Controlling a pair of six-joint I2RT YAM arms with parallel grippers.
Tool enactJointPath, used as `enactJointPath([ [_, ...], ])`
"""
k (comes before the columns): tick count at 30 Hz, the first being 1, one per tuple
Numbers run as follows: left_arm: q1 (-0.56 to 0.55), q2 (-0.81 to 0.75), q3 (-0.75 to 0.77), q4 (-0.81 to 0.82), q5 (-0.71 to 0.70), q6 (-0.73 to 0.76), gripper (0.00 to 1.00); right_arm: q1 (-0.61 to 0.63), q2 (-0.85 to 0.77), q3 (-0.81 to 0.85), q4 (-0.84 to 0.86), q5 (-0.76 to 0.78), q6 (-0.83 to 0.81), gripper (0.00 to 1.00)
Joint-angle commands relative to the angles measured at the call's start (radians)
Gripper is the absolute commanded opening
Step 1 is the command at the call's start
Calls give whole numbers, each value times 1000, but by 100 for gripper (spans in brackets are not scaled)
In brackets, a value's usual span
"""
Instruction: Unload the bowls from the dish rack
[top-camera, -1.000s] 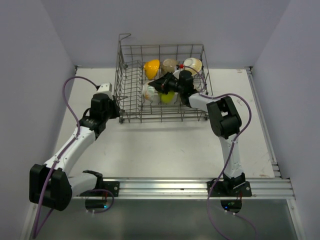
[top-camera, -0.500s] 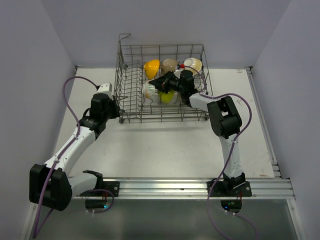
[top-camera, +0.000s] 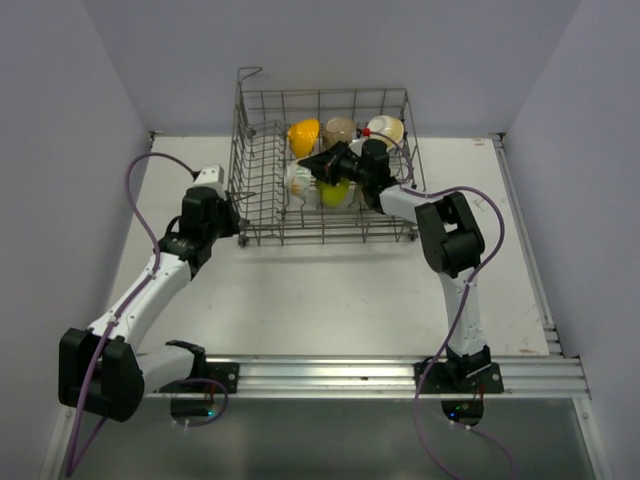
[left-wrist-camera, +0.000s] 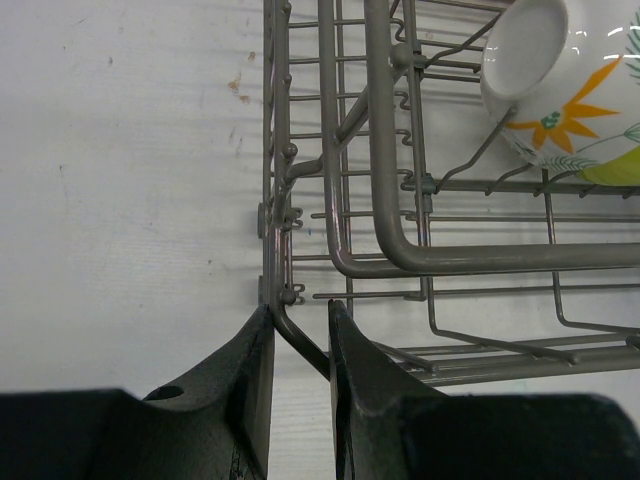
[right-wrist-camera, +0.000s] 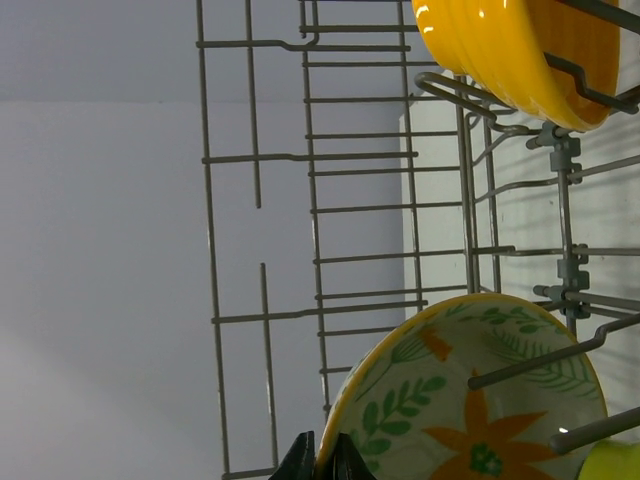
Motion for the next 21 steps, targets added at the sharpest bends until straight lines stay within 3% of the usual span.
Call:
enactJointPath([
  [1, -23, 11, 9, -65, 75, 56, 0, 14, -111, 68, 127, -2, 54, 0],
  [21, -23, 15, 9, -65, 84, 59, 0, 8, -157, 111, 92, -1, 42, 0],
])
